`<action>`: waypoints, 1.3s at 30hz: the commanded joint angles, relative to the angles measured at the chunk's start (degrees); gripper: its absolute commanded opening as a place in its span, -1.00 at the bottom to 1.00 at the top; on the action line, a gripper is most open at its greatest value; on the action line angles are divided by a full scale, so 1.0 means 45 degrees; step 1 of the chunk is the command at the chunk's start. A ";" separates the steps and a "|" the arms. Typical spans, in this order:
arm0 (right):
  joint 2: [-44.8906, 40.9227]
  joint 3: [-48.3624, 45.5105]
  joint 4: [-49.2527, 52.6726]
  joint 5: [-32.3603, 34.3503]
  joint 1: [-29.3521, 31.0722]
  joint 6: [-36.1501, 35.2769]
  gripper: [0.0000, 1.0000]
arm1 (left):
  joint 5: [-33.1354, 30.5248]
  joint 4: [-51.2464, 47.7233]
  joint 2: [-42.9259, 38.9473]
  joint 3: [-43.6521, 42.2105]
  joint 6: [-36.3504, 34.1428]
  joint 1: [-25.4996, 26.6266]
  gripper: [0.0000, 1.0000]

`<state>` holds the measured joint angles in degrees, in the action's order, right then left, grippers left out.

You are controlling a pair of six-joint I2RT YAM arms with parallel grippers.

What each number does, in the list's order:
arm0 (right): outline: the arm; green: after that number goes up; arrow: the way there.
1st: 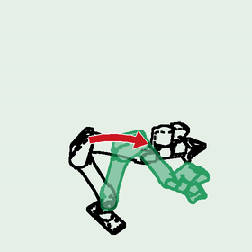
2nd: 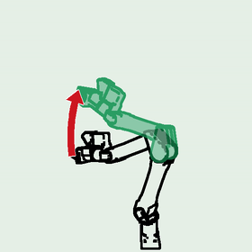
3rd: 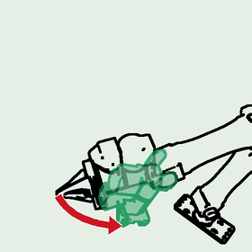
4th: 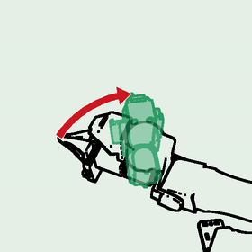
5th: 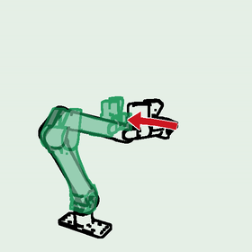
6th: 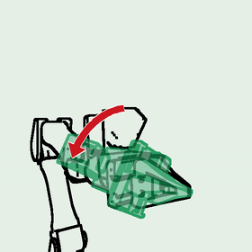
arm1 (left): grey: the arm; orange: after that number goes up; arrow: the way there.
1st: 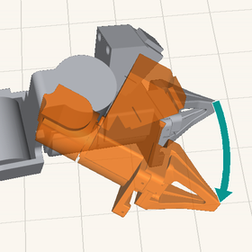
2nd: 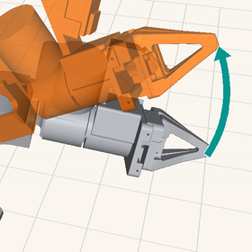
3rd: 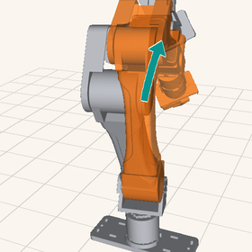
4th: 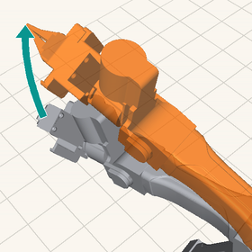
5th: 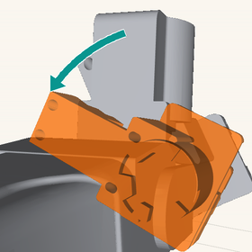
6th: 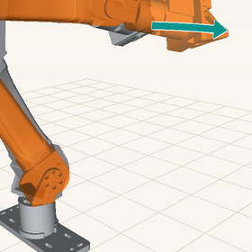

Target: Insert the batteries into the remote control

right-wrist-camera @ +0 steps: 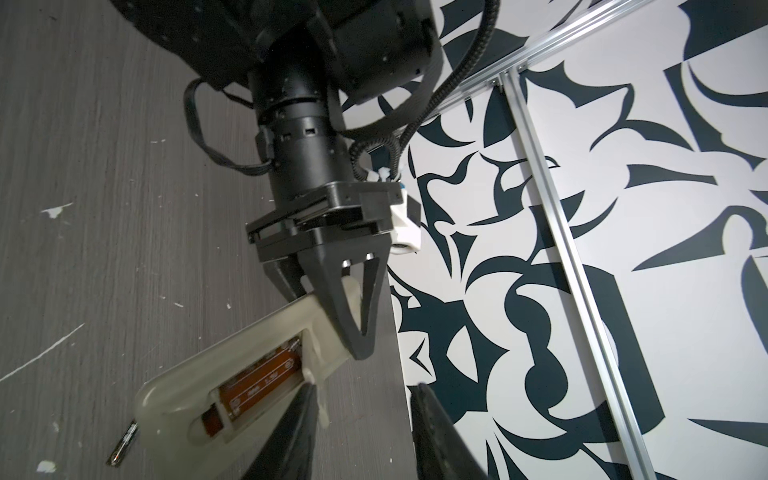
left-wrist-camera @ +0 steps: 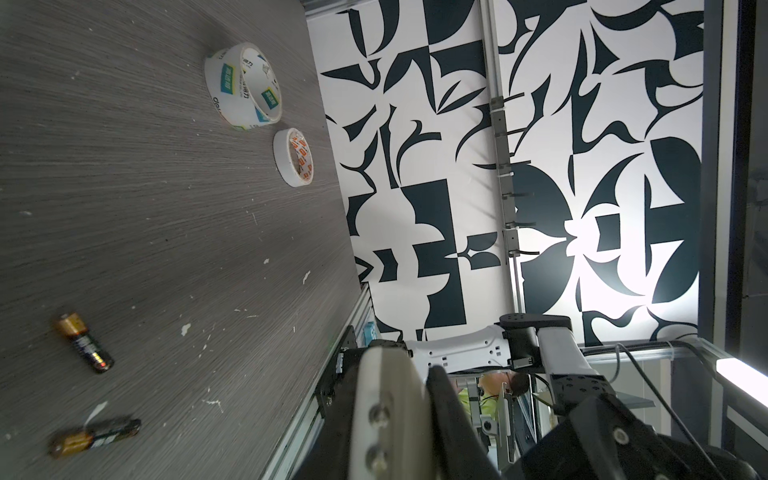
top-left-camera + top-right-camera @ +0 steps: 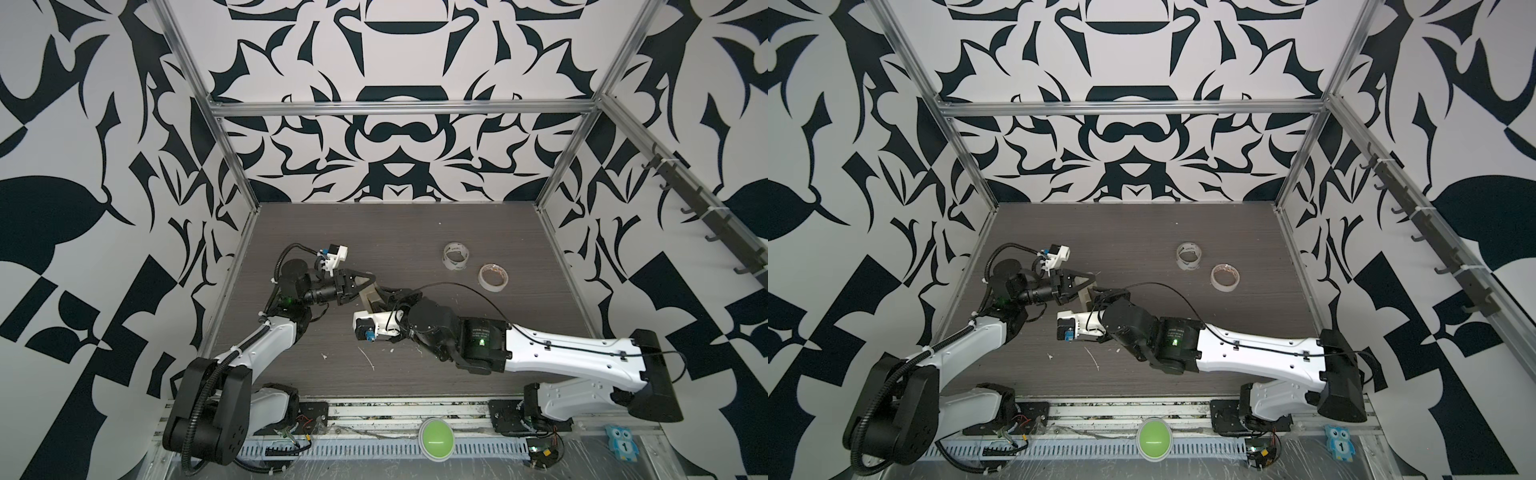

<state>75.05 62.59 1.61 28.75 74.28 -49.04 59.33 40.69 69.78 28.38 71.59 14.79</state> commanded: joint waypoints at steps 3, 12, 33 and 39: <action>0.0003 0.0076 -0.0383 0.0522 -0.0179 -0.0002 -0.17 | 0.0966 0.0412 -0.0411 0.0158 0.0096 0.0076 -1.00; -0.0017 -0.0002 -0.0338 0.0504 -0.0139 0.0031 -0.17 | 0.0893 0.2034 0.0042 -0.0052 0.1149 -0.0126 -1.00; -0.0925 0.1165 0.3782 -0.0312 -0.1168 0.5412 0.11 | -0.1431 -0.5670 -0.1388 0.0576 -0.3231 -0.2043 -1.00; -0.1325 0.1089 0.6503 -0.1729 -0.1194 0.7523 0.28 | -0.1774 -0.8346 -0.1339 0.0672 -0.4558 -0.3299 -1.00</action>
<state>70.15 65.43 22.20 25.54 68.66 -23.62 52.80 12.53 64.07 29.87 56.73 1.74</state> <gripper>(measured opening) 0.635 0.246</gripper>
